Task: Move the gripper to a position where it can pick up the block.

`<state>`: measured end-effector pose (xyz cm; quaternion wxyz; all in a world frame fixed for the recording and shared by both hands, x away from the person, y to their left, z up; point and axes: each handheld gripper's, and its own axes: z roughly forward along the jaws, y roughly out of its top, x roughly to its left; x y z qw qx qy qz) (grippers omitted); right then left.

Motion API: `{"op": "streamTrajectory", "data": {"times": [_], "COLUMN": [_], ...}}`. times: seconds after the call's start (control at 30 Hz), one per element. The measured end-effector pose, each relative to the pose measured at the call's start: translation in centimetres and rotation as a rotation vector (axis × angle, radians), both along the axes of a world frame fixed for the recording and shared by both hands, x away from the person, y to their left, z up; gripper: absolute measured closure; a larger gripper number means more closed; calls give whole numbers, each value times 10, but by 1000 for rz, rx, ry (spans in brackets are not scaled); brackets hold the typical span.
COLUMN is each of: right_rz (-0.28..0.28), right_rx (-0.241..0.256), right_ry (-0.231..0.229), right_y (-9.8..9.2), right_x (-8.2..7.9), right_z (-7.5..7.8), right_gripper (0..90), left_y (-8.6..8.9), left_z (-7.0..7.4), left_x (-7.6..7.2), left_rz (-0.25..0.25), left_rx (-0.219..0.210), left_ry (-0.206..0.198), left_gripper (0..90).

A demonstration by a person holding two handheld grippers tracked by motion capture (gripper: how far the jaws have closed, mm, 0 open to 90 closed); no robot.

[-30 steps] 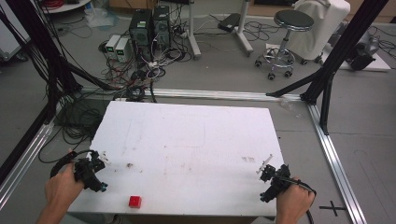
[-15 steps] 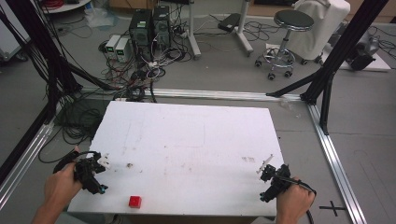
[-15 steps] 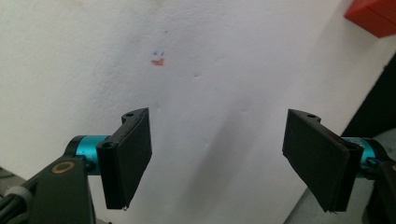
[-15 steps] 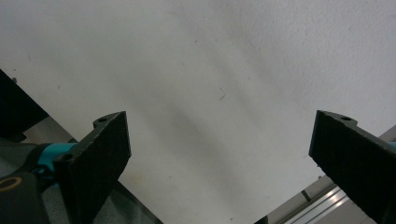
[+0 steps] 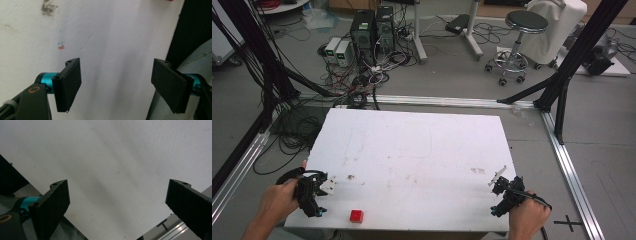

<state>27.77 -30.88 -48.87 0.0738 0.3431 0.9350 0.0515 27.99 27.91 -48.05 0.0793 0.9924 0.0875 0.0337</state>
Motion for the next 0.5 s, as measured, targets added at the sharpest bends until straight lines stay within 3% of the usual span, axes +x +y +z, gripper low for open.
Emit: {"op": "streamTrajectory", "data": {"times": [0.3,0.5], "right_rz": [9,8], "right_rx": [6,13], "right_ry": [-1,-3], "right_y": [1,0], "right_x": [1,0], "right_z": [0,1], "right_gripper": [47,47], "left_y": [-13,-29], "left_z": [14,22], "left_x": [-10,-13], "left_rz": [-67,-110], "left_rx": [-1,26], "left_ry": [0,13], "left_gripper": [245,244]}}
